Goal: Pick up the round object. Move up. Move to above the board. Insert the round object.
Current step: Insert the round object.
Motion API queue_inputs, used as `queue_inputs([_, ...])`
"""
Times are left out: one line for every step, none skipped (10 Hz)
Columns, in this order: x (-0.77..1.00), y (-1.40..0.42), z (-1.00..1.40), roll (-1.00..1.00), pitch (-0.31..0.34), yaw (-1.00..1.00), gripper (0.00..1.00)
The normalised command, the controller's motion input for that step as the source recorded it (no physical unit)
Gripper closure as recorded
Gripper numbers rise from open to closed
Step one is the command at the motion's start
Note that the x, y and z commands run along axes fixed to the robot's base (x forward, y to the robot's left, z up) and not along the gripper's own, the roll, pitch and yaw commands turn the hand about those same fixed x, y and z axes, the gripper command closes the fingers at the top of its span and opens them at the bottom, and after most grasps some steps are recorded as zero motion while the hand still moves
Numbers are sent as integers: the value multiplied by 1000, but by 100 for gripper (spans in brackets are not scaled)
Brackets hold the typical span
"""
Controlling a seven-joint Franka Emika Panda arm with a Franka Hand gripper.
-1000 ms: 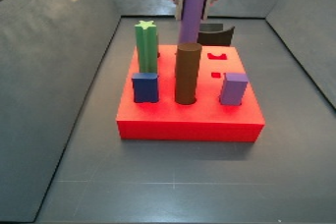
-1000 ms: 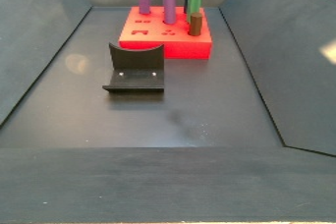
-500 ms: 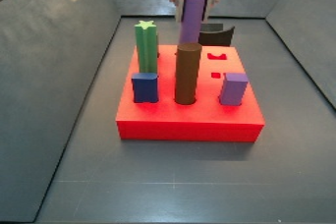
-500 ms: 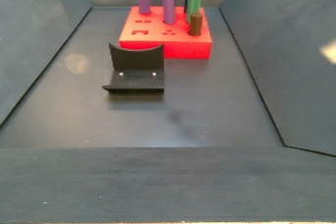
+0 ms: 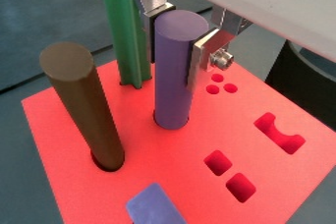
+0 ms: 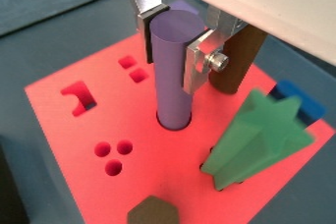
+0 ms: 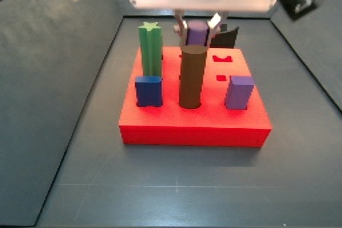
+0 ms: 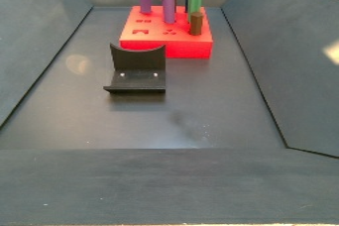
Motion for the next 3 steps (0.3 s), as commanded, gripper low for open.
queue_inputs([-149,-29,-1000,80,-23,0,100])
queue_inputs([-189,-26,-971,119,-127,0,100])
queue_inputs([0,0,0,0,0,0,100])
